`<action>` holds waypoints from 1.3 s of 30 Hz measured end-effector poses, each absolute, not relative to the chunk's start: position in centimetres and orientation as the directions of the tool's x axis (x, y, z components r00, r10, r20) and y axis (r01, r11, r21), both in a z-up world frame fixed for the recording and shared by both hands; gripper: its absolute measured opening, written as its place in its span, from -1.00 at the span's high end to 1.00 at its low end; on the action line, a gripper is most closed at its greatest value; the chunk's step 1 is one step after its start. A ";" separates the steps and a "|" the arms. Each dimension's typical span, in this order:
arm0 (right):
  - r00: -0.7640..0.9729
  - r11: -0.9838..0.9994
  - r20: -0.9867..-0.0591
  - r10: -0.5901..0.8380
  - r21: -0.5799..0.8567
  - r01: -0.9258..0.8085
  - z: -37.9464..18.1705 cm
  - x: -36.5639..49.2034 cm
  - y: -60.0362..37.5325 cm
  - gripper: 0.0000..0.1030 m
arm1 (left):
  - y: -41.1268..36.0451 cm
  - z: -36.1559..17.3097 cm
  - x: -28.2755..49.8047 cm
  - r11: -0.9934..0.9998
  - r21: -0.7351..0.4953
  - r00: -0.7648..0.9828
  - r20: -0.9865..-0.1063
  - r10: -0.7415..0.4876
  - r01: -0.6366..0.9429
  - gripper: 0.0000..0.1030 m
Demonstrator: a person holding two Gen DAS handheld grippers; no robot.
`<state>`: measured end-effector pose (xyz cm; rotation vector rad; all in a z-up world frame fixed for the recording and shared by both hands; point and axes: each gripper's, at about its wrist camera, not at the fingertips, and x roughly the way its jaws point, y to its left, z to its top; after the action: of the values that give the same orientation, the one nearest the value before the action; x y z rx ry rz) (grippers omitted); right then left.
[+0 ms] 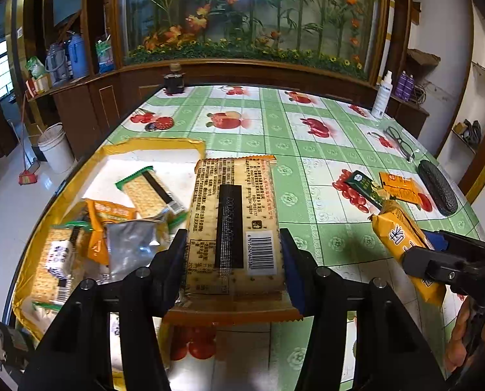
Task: Organize snacks
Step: 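Carry both packs over the tray and open both tools to drop them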
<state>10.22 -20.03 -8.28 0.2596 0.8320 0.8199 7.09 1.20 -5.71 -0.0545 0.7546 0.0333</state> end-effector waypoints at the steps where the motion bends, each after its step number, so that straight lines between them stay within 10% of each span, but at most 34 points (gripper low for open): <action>1: 0.395 0.670 -0.551 0.735 0.502 -0.547 -8.1 10.0 -19.7 -0.37 | 1.5 -5.6 6.9 0.998 -0.040 0.731 -0.682 0.014 -0.056 -0.01; 39: 0.264 0.556 -0.539 0.800 0.498 -0.666 -7.3 9.6 -6.5 -0.36 | 10.8 -6.2 3.3 0.966 -0.077 0.725 -0.676 0.131 -0.246 -0.02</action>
<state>9.65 -6.50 -7.30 0.1836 0.8419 0.9980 3.32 10.77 -6.19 -0.1652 0.7312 0.2086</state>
